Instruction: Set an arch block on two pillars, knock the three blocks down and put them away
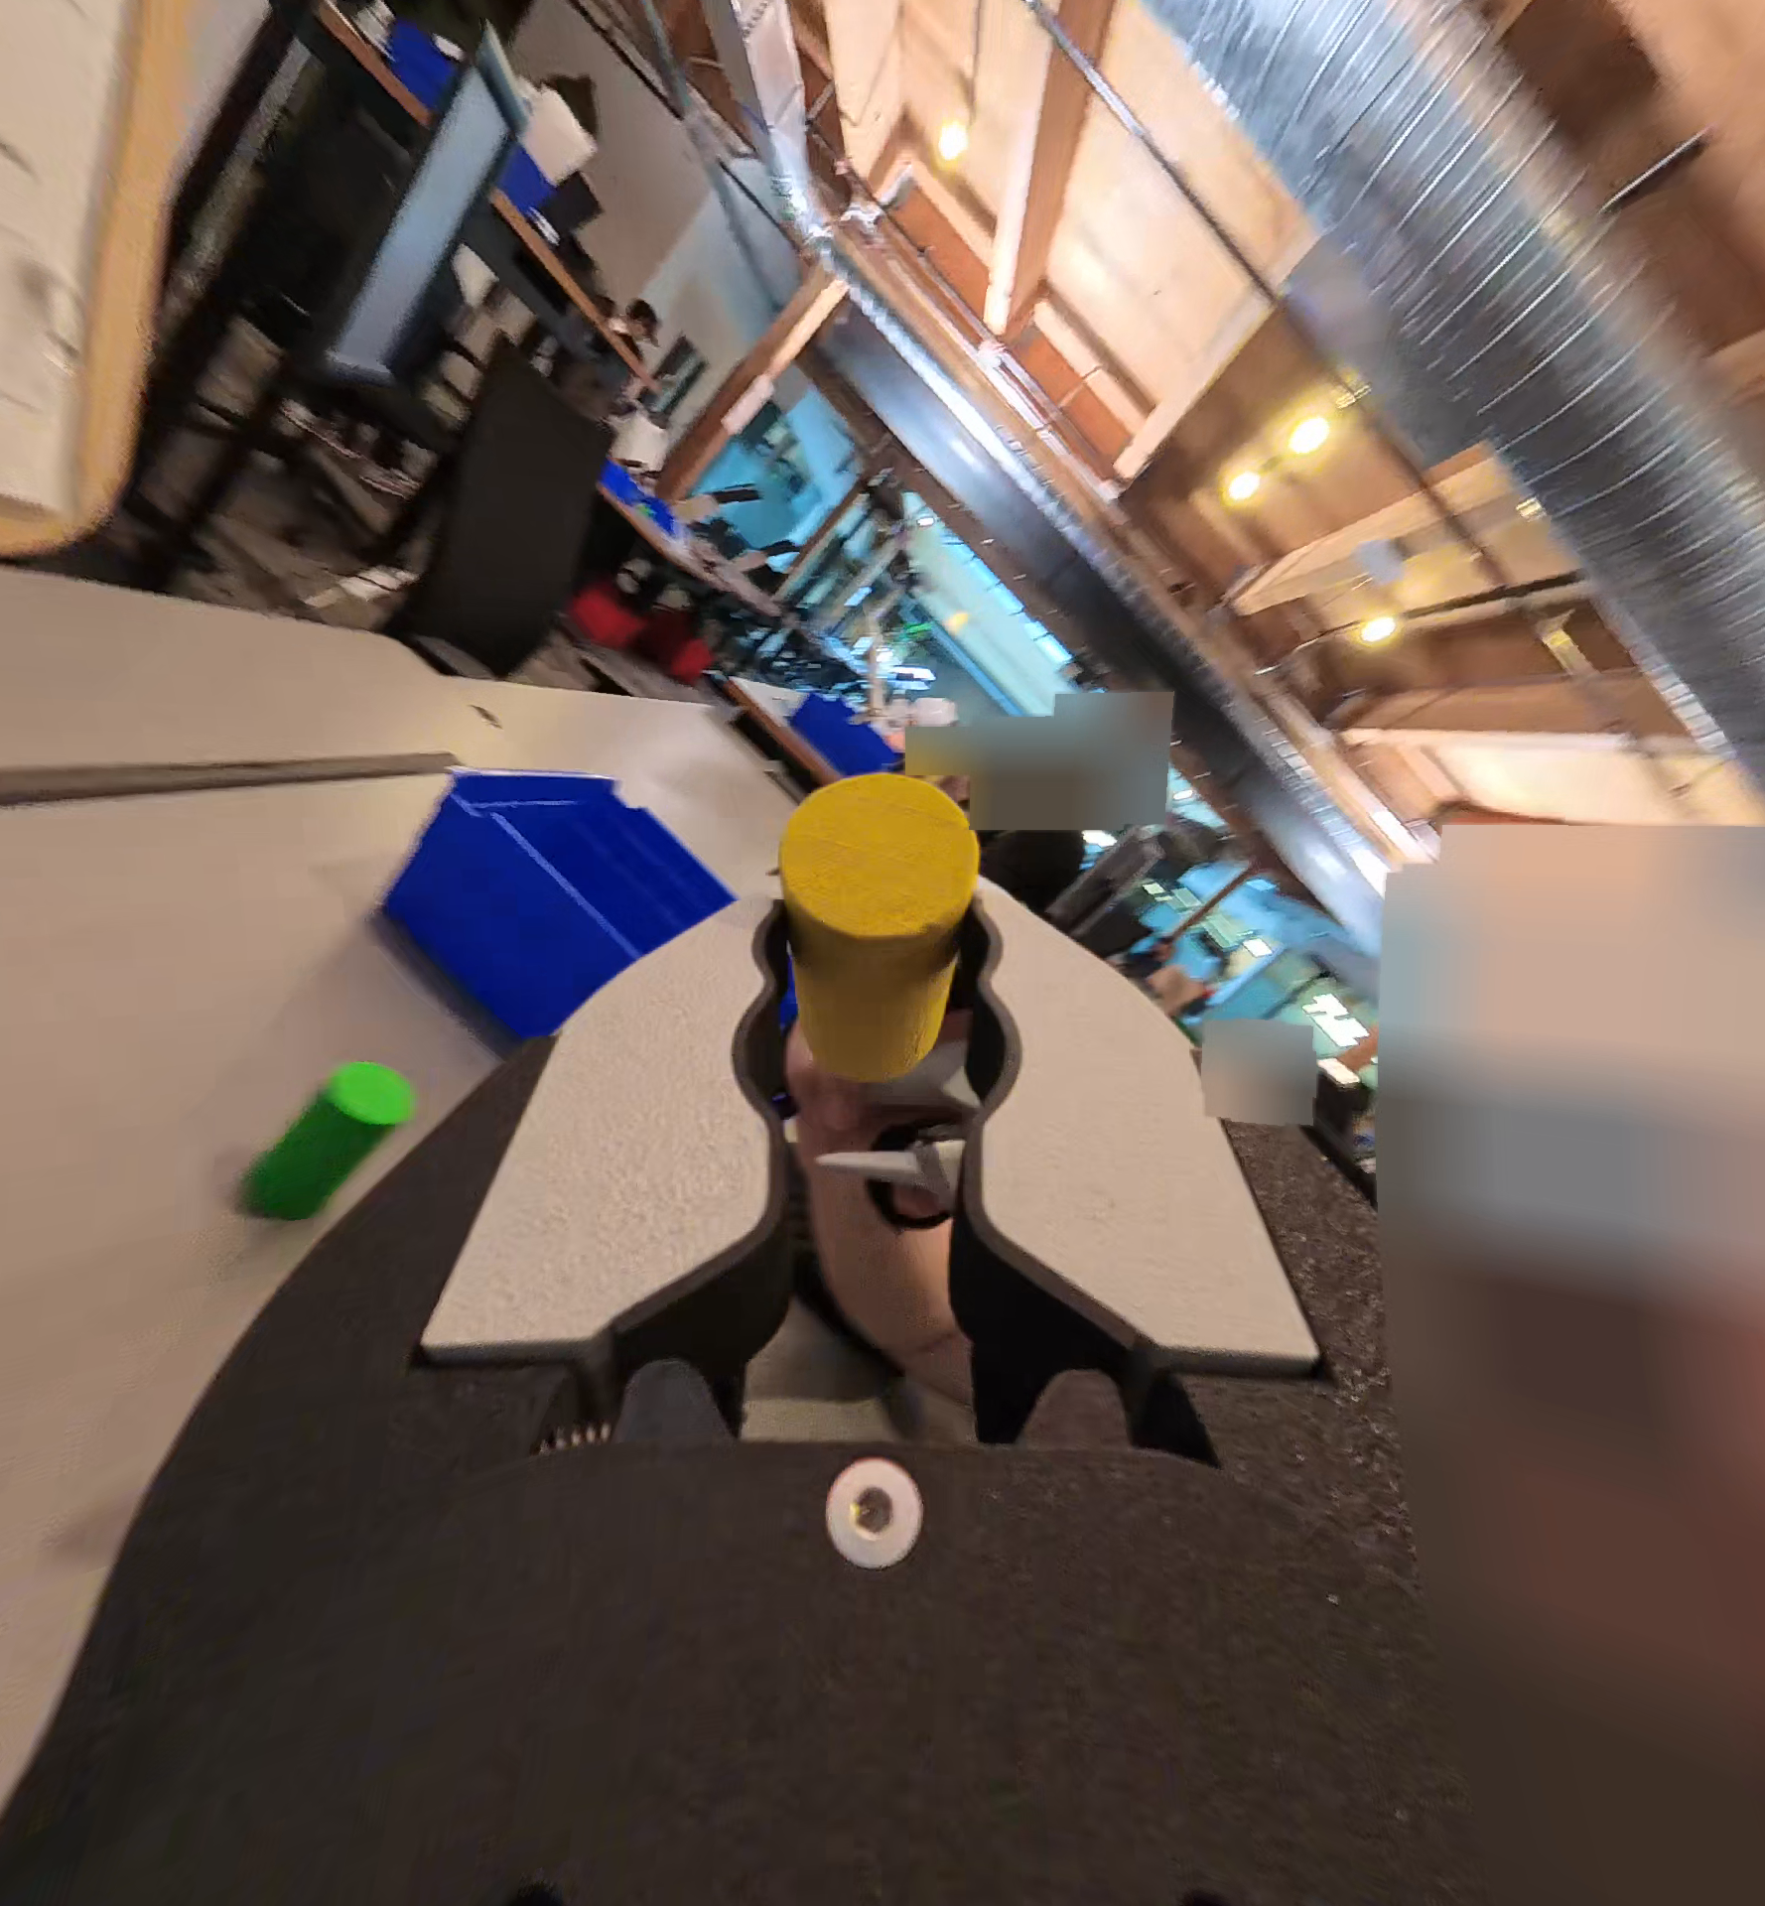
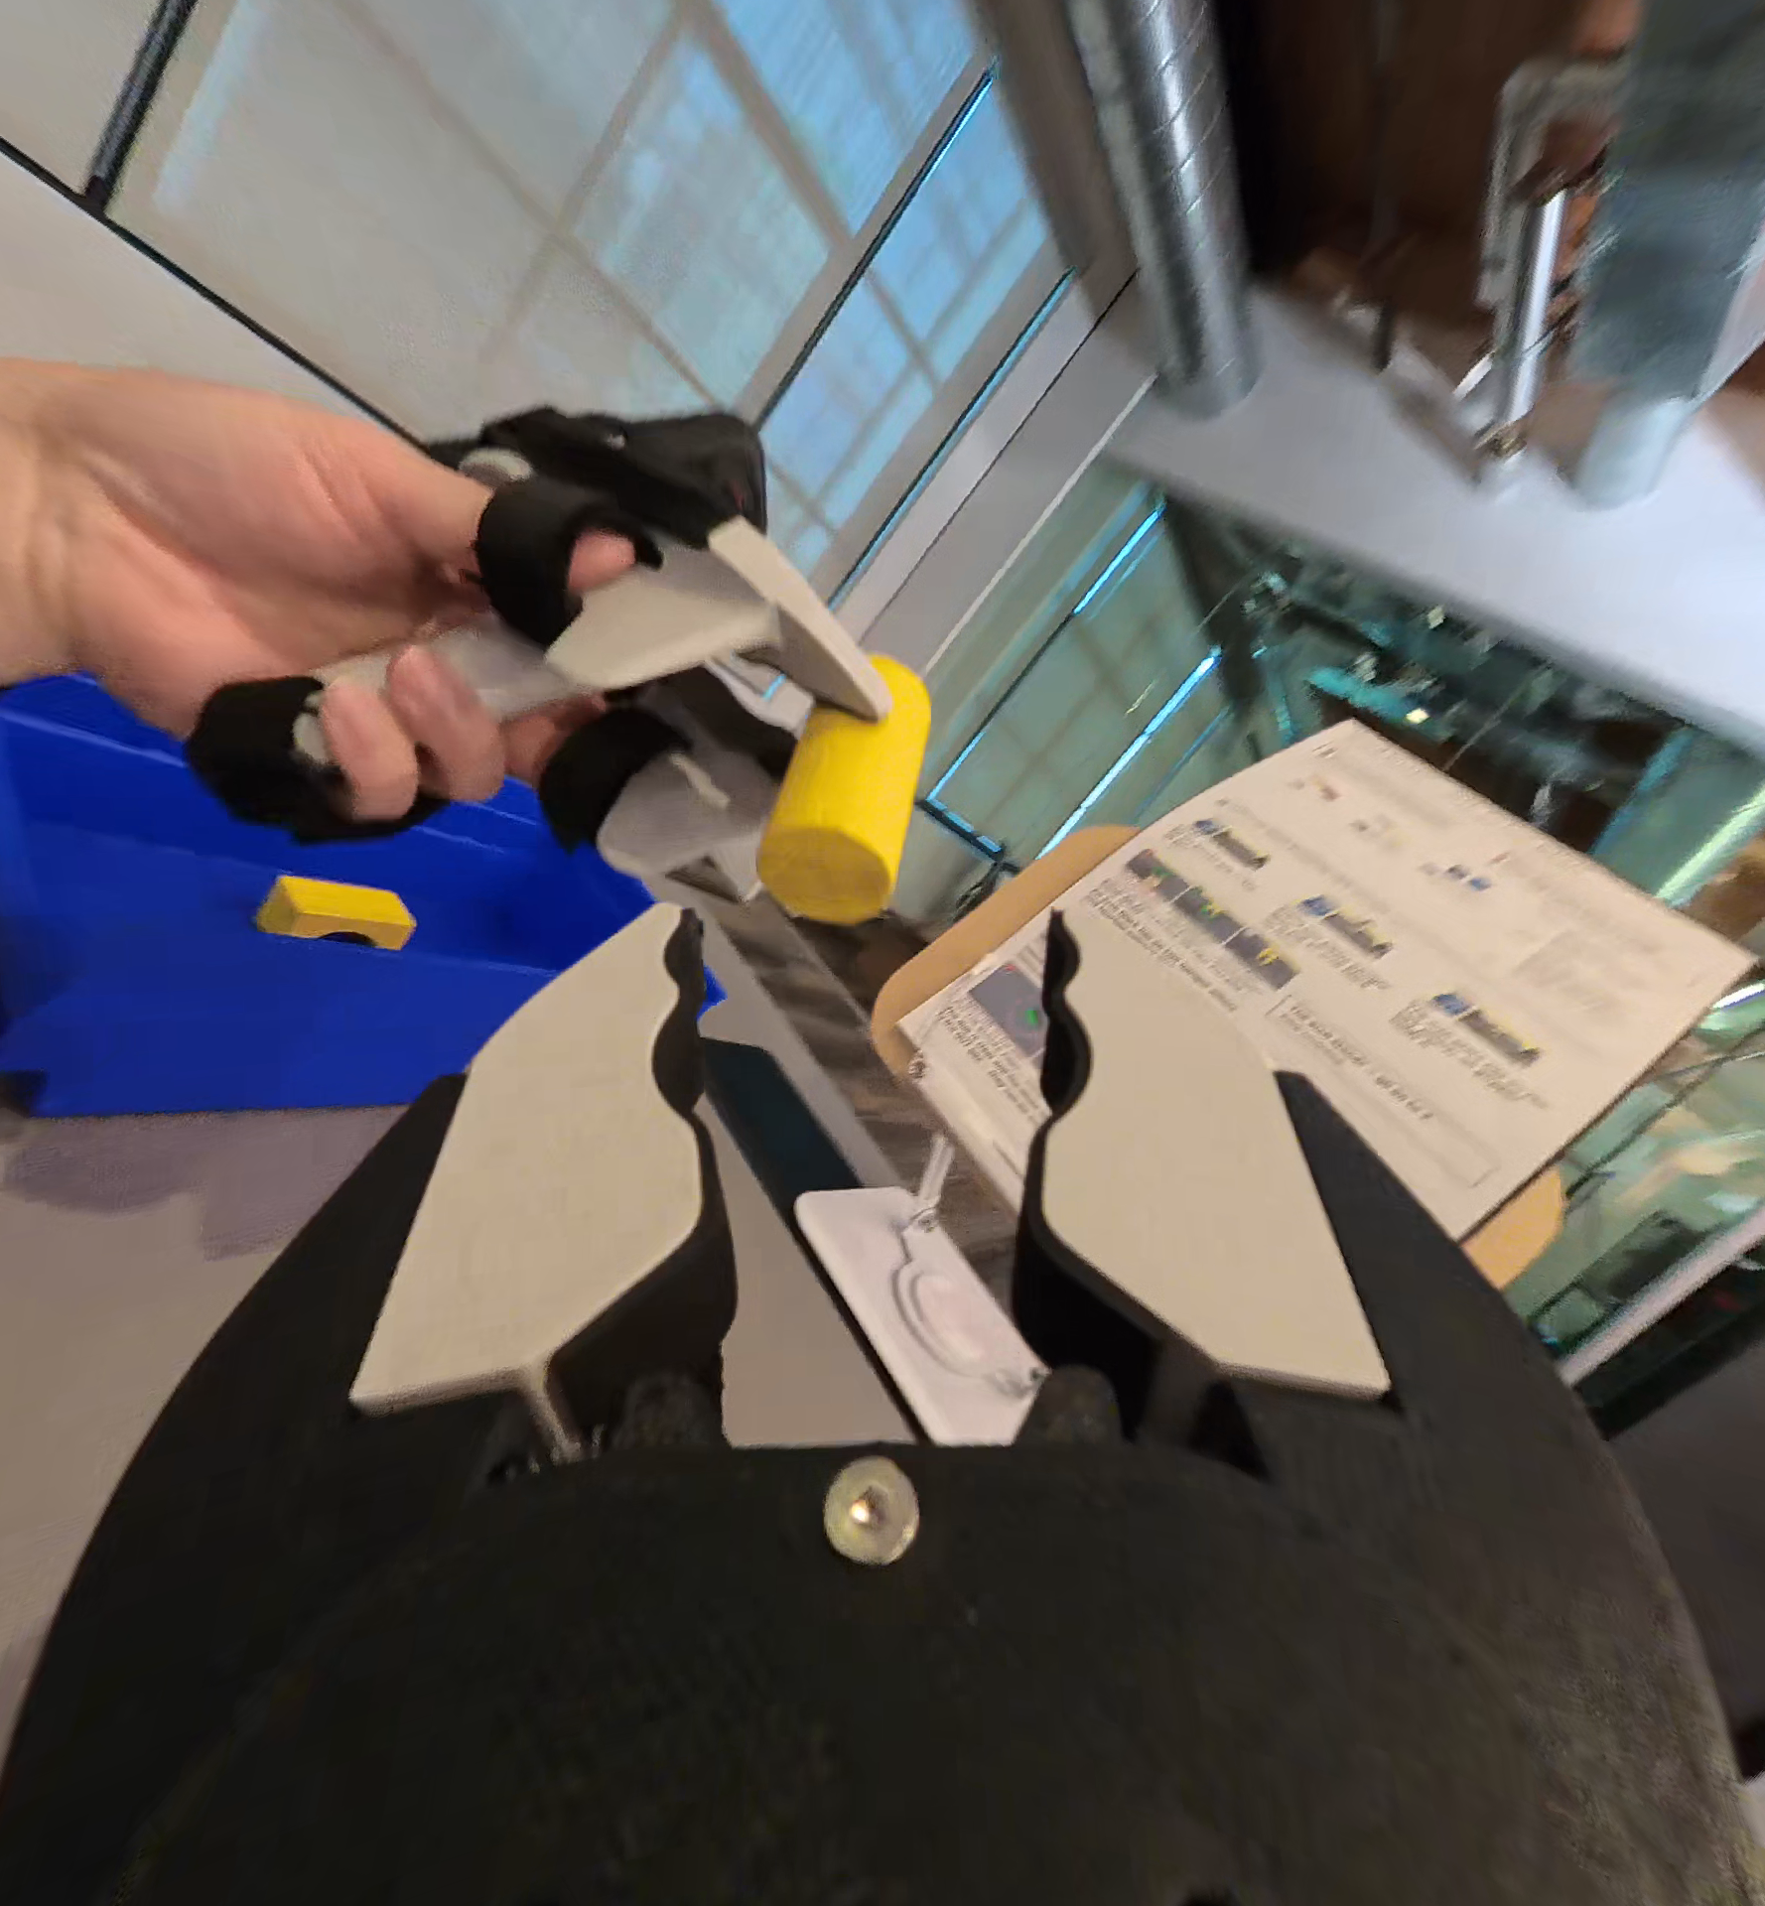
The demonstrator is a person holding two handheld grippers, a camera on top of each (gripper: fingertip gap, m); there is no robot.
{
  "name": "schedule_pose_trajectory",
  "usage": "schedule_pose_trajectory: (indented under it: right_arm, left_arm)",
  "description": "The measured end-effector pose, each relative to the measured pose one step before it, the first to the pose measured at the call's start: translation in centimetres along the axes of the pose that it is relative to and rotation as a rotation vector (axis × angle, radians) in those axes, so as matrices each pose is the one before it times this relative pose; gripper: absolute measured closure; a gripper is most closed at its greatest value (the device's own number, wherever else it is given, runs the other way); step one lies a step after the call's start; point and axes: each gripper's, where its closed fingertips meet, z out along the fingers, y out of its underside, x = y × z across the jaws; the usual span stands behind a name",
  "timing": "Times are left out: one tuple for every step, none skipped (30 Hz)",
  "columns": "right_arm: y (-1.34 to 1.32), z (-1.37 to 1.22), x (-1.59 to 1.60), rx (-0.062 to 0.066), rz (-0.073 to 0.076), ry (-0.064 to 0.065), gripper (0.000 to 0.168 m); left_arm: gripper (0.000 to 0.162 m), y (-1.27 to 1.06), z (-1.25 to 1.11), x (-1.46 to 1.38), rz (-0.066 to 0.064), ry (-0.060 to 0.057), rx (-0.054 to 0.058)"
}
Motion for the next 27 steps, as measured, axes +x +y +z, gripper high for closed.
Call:
schedule_pose_trajectory:
  right_arm:
    - [-0.082,-0.051,-0.040,0.0046,-0.0185,0.0192,0.104]
    - [0.028,0.002,-0.099,-0.0001,-0.0105,0.0109,0.104]
    - [0.072,0.041,-0.156,0.0000,-0.0086,0.0036,0.104]
    - [0.190,0.068,-0.138,-0.0075,-0.0135,0.0028,0.105]
    - [0.246,0.058,-0.009,-0.0118,-0.0153,0.0097,0.108]
    - [0.120,-0.024,-0.019,-0.0028,-0.0127,0.0054,0.118]
    - [0.108,-0.006,-0.151,-0.0045,-0.0090,-0.0082,0.129]
    - [0.173,0.023,0.047,-0.0109,-0.0047,0.0014,0.131]
    - [0.145,0.037,0.042,-0.0098,-0.0012,-0.0049,0.132]
    - [0.128,0.048,0.034,-0.0111,0.0087,-0.0116,0.132]
    - [0.078,0.033,0.069,-0.0079,0.0151,-0.0129,0.132]
    - [0.065,0.010,0.149,-0.0089,0.0172,-0.0135,0.132]
    - [0.085,-0.012,0.135,-0.0117,0.0213,-0.0244,0.133]
    - [0.155,-0.015,0.161,-0.0186,0.0330,-0.0347,0.133]
    - [0.289,0.026,0.250,-0.0310,0.0446,-0.0419,0.134]
    - [0.483,0.096,0.364,-0.0476,0.0567,-0.0470,0.134]
    - [0.947,0.283,0.143,-0.0845,0.0731,-0.0749,0.134]
    - [1.012,0.387,0.090,-0.0888,0.0769,-0.0811,0.134]
    - [0.767,0.473,0.161,-0.0614,0.0591,-0.0682,0.134]
    - [0.967,0.680,0.127,-0.0747,0.0446,-0.0658,0.134]
    - [1.359,0.906,0.245,-0.1049,0.0367,-0.0554,0.134]
    - [1.586,1.094,0.380,-0.1260,0.0248,-0.0416,0.134]
    - [1.653,1.283,0.293,-0.1357,0.0144,-0.0425,0.134]
    - [1.444,1.422,0.311,-0.1288,0.0099,-0.0371,0.134]
    - [1.248,1.504,0.423,-0.1206,0.0130,-0.0243,0.134]
    - [1.145,1.522,0.354,-0.1220,0.0126,-0.0231,0.134]
    - [0.929,1.446,0.250,-0.1107,0.0055,-0.0204,0.134]
  left_arm:
    - [0.130,0.510,0.742,0.163,-0.0455,0.0404,0.0079]
    - [0.130,0.591,0.640,0.067,-0.0467,0.0344,-0.0015]
    - [0.130,0.566,0.521,-0.053,-0.0428,0.0240,-0.0076]
    - [0.130,0.494,0.445,-0.124,-0.0279,0.0179,-0.0072]
    - [0.130,0.513,0.375,-0.190,-0.0207,0.0087,-0.0149]
    - [0.130,0.326,0.311,-0.107,-0.0153,0.0109,-0.0060]
    - [0.130,0.360,0.236,-0.151,-0.0120,0.0052,-0.0141]
    - [0.130,0.013,0.081,-0.164,-0.0068,0.0002,0.0060]
    - [0.130,-0.053,0.006,-0.125,0.0001,-0.0012,0.0050]
    - [0.130,-0.032,-0.036,-0.084,0.0054,-0.0016,-0.0057]
    - [0.130,-0.048,-0.037,0.024,0.0138,0.0001,-0.0097]
    - [0.130,-0.128,-0.066,0.120,0.0355,-0.0014,-0.0043]
    - [0.130,-0.216,-0.137,0.098,0.0519,-0.0123,-0.0045]
    - [0.130,-0.358,-0.286,0.059,0.0632,-0.0252,-0.0059]
    - [0.130,-0.456,-0.445,-0.171,0.0741,-0.0502,-0.0061]
    - [0.129,-0.454,-0.605,-0.346,0.0831,-0.0725,-0.0149]
    - [0.129,-0.605,-0.772,-0.258,0.0898,-0.0726,-0.0104]
    - [0.127,-0.722,-0.926,-0.321,0.0897,-0.0797,-0.0027]
    - [0.125,-0.812,-1.017,-0.354,0.0862,-0.0771,0.0073]
    - [0.122,-0.896,-1.094,-0.556,0.0759,-0.0803,0.0163]
    - [0.121,-0.903,-1.154,-0.694,0.0663,-0.0788,0.0199]
    - [0.121,-0.831,-1.133,-0.661,0.0549,-0.0649,0.0224]
    - [0.121,-0.726,-1.095,-0.539,0.0454,-0.0464,0.0238]
    - [0.124,-0.655,-1.016,-0.694,0.0299,-0.0509,0.0203]
    - [0.127,-0.527,-0.893,-0.742,0.0160,-0.0465,0.0072]
    - [0.127,-0.308,-0.779,-0.544,0.0050,-0.0252,-0.0079]
    - [0.127,-0.073,-0.702,-0.403,-0.0066,-0.0110,-0.0208]
